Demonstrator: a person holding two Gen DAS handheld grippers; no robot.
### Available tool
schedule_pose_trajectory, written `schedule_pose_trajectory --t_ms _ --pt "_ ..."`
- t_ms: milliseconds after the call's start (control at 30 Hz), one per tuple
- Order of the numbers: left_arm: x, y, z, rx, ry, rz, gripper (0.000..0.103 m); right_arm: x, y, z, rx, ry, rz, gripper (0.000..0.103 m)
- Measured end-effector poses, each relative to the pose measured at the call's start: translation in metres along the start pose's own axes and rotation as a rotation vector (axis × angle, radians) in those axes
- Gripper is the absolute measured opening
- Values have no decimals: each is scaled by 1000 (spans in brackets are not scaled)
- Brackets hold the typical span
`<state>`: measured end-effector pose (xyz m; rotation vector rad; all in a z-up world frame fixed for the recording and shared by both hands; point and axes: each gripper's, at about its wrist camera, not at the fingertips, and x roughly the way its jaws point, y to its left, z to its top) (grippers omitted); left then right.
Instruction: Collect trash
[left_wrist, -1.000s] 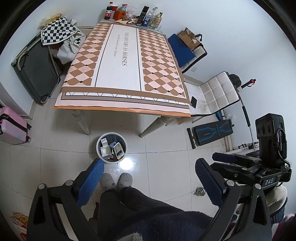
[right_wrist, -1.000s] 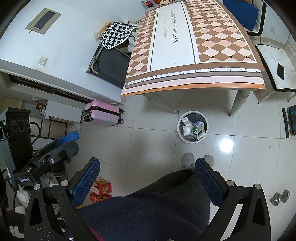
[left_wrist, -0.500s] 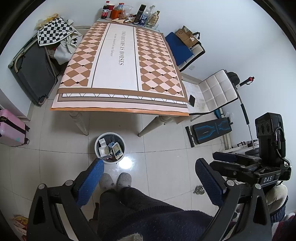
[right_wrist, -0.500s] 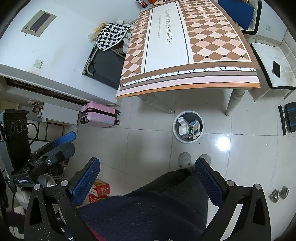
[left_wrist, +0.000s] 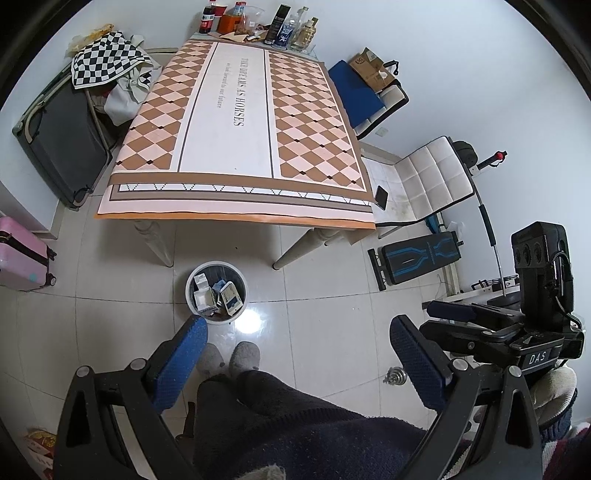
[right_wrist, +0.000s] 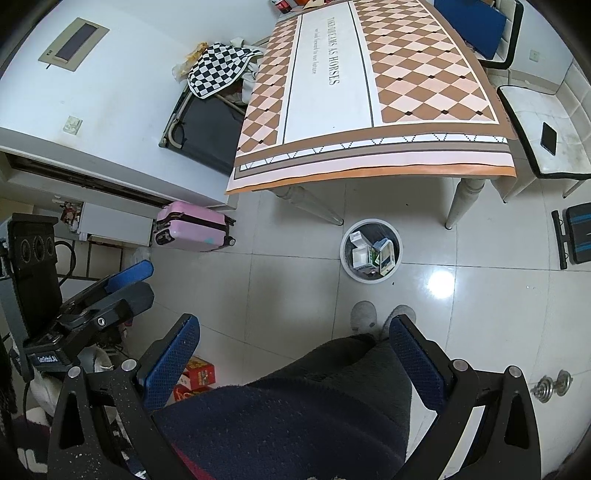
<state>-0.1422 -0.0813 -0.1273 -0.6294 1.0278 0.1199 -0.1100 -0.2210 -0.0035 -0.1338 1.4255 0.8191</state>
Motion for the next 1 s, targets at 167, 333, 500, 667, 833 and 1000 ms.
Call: schedule_pose_trajectory --t_ms 167,333,500,667,833,1000 --pt "1 0 1 -1 -1 2 101 1 1 2 1 7 -2 103" --pt "3 -1 0 -2 -1 7 101 4 3 5 -6 9 -1 103" --pt "2 -1 0 -2 -2 6 101 5 6 6 -9 13 -3 103" --pt "3 -1 0 -2 -2 7 101 7 8 6 -12 14 -4 103" --pt "2 -1 0 -5 -3 7 101 7 8 6 -11 14 -3 103" --pt "3 -1 1 -8 -1 4 101 9 10 9 -9 14 0 103"
